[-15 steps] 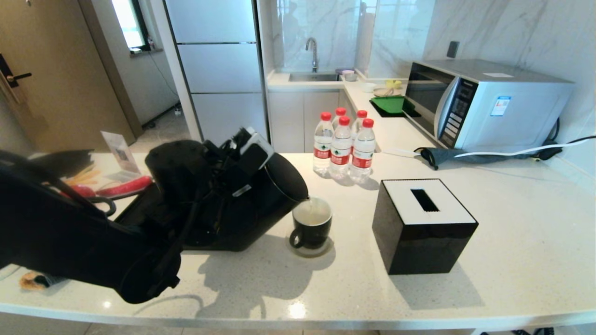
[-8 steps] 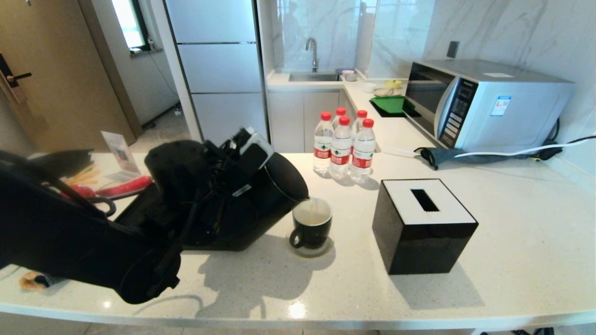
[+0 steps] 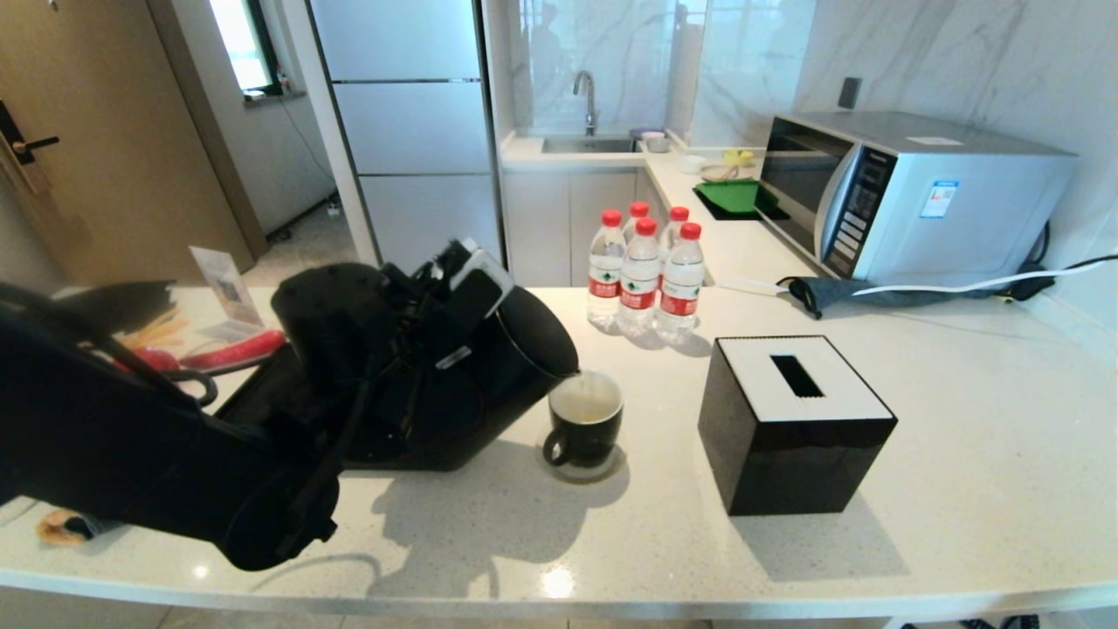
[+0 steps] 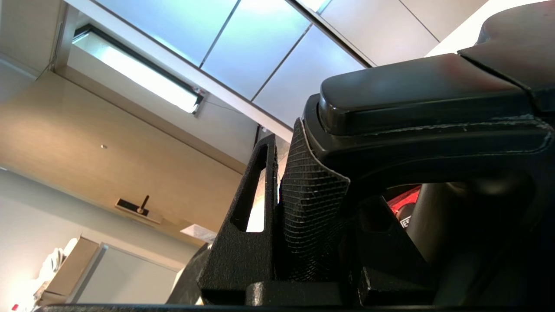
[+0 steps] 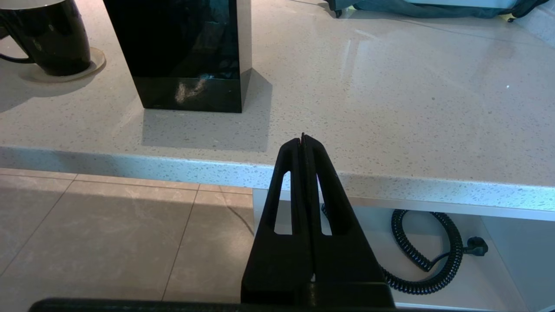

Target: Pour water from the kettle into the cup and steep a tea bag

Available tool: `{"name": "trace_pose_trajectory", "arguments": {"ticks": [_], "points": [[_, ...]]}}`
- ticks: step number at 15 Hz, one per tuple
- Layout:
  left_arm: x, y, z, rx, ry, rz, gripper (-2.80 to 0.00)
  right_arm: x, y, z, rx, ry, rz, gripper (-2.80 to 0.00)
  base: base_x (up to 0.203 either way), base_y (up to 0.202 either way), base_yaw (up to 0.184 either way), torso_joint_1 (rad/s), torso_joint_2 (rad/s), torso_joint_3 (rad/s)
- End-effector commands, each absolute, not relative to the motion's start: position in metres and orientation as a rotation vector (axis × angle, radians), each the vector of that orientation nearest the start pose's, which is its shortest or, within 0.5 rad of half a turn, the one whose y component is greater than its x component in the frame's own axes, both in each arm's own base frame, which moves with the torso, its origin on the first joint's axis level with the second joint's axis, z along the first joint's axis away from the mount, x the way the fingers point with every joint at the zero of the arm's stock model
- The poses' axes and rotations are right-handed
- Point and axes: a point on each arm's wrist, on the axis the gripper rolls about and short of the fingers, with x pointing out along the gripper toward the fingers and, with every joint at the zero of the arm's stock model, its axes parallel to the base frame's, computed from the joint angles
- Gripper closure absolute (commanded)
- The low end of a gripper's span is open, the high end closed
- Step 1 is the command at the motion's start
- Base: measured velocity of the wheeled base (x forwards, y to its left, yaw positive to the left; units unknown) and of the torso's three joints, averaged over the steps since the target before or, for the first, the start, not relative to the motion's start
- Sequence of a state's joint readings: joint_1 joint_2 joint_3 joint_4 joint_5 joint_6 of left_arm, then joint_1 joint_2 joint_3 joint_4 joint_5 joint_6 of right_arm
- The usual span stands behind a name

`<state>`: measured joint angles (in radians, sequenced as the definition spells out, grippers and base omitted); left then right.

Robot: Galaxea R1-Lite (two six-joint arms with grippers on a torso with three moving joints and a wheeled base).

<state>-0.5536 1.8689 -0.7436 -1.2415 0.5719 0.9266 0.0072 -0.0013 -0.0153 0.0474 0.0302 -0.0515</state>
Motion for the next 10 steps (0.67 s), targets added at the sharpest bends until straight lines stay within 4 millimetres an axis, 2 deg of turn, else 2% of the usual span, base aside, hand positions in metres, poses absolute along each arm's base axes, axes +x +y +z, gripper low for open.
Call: {"name": "trace_pose_trajectory", "arguments": {"ticks": [1, 10], "points": [[0.2868, -0.1630, 0.1741, 0.865, -0.088, 0.067, 0.00, -0.0240, 0.0005, 0.0748, -0.052, 0.031, 0.039, 0.00, 0.000, 0.000, 0.000, 0.000, 0.00, 0.000], [0.2850, -0.1660, 0.1739, 0.866, -0.090, 0.058, 0.00, -0.0240, 0.0005, 0.0748, -0.052, 0.031, 0.039, 0.00, 0.000, 0.000, 0.000, 0.000, 0.00, 0.000]]}}
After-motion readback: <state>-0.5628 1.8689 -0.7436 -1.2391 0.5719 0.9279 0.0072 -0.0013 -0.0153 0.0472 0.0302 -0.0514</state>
